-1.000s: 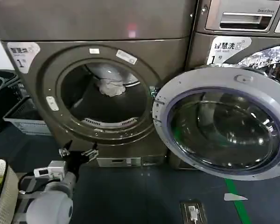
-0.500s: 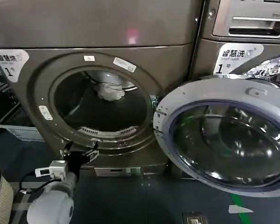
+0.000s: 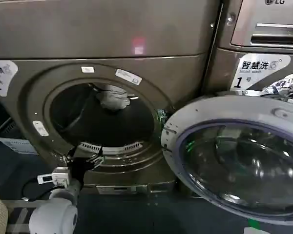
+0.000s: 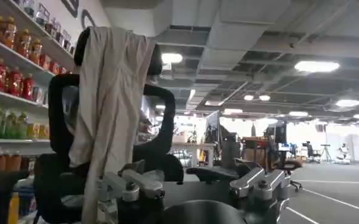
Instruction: Grasp the clothes from the dryer.
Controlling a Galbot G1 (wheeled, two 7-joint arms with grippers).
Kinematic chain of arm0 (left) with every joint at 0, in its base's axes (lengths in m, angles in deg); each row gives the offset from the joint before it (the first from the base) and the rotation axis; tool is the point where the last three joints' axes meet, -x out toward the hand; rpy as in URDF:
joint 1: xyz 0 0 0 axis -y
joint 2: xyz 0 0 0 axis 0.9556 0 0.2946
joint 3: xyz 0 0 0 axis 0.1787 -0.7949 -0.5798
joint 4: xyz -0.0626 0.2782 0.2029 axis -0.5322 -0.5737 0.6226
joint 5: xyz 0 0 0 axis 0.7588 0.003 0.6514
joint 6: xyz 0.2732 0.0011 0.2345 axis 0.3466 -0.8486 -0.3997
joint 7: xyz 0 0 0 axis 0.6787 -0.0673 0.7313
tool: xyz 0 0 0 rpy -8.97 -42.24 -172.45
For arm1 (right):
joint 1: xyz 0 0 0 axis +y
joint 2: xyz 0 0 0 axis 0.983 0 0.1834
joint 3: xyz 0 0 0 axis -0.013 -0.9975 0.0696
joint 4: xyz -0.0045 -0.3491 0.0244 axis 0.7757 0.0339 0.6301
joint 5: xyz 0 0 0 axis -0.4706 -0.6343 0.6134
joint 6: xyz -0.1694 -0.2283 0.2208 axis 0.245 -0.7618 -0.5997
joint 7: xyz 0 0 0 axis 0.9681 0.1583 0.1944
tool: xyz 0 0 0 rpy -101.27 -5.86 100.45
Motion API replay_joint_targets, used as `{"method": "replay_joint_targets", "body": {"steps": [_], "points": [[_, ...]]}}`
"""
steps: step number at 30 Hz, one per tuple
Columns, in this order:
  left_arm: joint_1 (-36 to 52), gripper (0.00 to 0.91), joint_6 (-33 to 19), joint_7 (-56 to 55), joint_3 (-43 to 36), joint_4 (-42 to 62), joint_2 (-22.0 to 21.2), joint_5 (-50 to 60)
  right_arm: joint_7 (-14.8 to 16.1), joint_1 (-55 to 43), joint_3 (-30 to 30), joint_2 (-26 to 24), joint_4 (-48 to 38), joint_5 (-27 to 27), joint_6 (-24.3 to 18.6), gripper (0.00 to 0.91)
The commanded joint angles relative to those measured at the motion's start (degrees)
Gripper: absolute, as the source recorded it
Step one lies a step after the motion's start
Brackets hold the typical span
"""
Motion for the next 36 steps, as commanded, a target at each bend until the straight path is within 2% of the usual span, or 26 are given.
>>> {"method": "replay_joint_targets", "body": {"steps": [1, 36], "points": [[-0.1, 0.907, 2.8, 0.1, 0.0, -0.1, 0.0, 0.0, 0.0, 0.0, -0.2, 0.1, 0.1, 0.0, 0.0, 0.907], [-0.4, 0.907, 2.8, 0.1, 0.0, 0.5, -0.1, 0.4, -0.2, -0.1, -0.4, 0.4, -0.2, -0.1, -0.3, 0.907]]}}
